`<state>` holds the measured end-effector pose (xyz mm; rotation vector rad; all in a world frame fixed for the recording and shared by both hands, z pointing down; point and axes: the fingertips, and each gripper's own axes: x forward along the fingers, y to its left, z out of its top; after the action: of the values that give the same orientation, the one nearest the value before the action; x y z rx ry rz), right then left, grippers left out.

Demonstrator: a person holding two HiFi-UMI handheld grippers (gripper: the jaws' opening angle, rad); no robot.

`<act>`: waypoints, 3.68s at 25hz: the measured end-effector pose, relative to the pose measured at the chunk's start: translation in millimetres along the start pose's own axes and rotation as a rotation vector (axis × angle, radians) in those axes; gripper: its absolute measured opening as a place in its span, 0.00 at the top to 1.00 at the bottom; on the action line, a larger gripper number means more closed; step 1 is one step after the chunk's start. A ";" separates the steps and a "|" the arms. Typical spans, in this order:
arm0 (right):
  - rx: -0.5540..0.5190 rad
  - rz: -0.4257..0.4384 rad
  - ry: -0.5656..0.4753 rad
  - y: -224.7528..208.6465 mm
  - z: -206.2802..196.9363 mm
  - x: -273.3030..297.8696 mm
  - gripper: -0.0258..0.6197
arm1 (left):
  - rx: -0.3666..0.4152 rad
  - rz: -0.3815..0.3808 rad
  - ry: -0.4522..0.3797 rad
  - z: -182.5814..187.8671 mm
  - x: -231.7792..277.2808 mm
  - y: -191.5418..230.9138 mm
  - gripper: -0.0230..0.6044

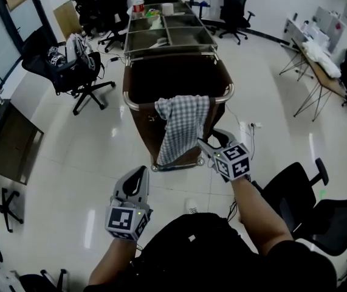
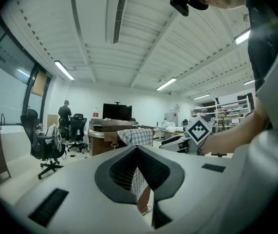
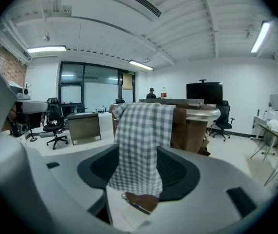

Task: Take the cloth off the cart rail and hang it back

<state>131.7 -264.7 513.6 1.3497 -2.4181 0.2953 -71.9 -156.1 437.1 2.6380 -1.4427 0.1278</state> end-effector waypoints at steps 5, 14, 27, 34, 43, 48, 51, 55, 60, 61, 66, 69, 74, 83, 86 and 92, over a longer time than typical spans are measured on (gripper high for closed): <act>0.008 0.005 0.018 -37.8 4.0 37.1 0.54 | 0.002 0.052 -0.006 5.4 24.2 7.5 0.96; -0.005 0.133 -0.009 -39.6 16.2 67.6 0.54 | 0.005 0.095 0.004 2.6 63.9 12.6 0.96; -0.026 0.305 -0.018 24.4 12.2 67.3 0.69 | -0.004 0.109 0.023 0.6 70.6 10.9 0.96; 0.001 0.300 -0.007 41.3 11.5 69.5 0.92 | 0.010 0.112 0.022 0.8 45.2 9.8 0.96; 0.067 0.323 -0.032 84.9 -0.2 3.8 0.92 | 0.010 0.081 0.021 -7.8 1.7 1.2 0.96; 0.098 0.340 -0.047 112.7 -9.0 -35.9 0.92 | 0.018 0.048 0.029 -12.3 -19.0 -5.7 0.96; 0.123 0.359 -0.063 134.7 -14.8 -57.8 0.92 | 0.019 0.024 0.032 -11.6 -29.7 -10.9 0.96; 0.157 0.377 -0.065 161.4 -26.3 -82.4 0.92 | 0.028 -0.001 0.023 -14.5 -42.6 -13.5 0.96; 0.144 0.408 -0.040 193.7 -42.7 -105.6 0.92 | 0.020 -0.016 0.024 -15.7 -53.7 -18.5 0.96; 0.143 0.413 -0.033 199.4 -46.4 -108.3 0.92 | 0.019 -0.019 0.025 -16.0 -55.5 -19.0 0.96; 0.126 0.453 0.010 223.7 -63.2 -117.4 0.92 | 0.018 -0.026 0.004 -18.6 -62.2 -21.2 0.96; 0.089 0.517 0.042 246.0 -71.8 -122.6 0.92 | 0.013 -0.021 -0.001 -22.0 -68.5 -21.2 0.96; 0.074 0.511 0.058 258.3 -75.1 -119.7 0.92 | 0.003 -0.009 -0.002 -25.2 -77.1 -17.4 0.96; 0.196 0.428 -0.066 221.9 -32.9 -124.9 0.92 | -0.003 -0.001 0.001 -21.8 -90.7 -15.0 0.96; 0.173 0.422 -0.124 220.5 -6.2 -129.1 0.92 | 0.012 0.009 -0.009 -19.1 -94.3 -8.4 0.96; 0.146 0.374 -0.167 198.8 13.3 -131.9 0.92 | 0.039 0.009 -0.020 -10.8 -89.9 -12.0 0.96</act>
<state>23.2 -62.7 446.5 1.0024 -2.8351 0.4793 -110.4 -73.3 434.6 2.6715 -1.4735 0.1321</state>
